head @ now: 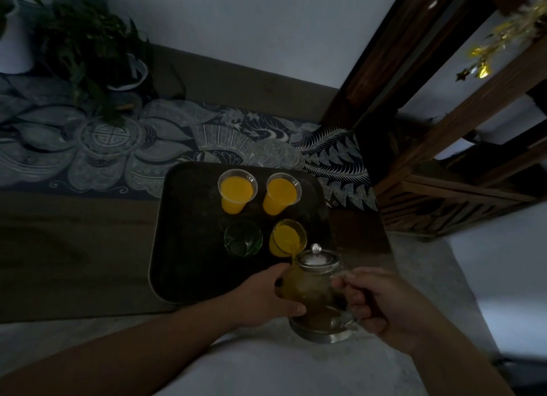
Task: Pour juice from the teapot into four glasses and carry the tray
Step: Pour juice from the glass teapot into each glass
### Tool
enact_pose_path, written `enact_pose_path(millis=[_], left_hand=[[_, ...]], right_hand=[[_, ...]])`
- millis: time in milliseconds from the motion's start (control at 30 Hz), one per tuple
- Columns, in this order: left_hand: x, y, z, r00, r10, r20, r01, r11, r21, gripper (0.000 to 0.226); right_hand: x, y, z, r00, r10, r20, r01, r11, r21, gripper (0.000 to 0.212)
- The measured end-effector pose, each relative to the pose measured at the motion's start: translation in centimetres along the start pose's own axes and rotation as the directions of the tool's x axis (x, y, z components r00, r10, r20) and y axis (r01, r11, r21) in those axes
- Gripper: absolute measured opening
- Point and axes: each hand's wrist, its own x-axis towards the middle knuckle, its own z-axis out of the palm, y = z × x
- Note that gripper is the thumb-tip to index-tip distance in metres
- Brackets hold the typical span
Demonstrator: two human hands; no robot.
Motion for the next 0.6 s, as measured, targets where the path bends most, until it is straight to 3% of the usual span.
enact_pose_path(millis=[367, 600], left_hand=[[-0.7, 0.1, -0.1, 0.997, 0.082, -0.008, -0.081, 0.992, 0.093, 0.068], [-1.7, 1.0, -0.3, 0.987, 0.155, -0.036, -0.149, 0.980, 0.131, 0.071]], right_hand=[[0.2, 2.4, 1.1, 0.988, -0.023, -0.155, 0.019, 0.999, -0.027, 0.023], [-0.3, 3.0, 1.4, 0.985, -0.040, -0.166, 0.047, 0.998, 0.039, 0.026]])
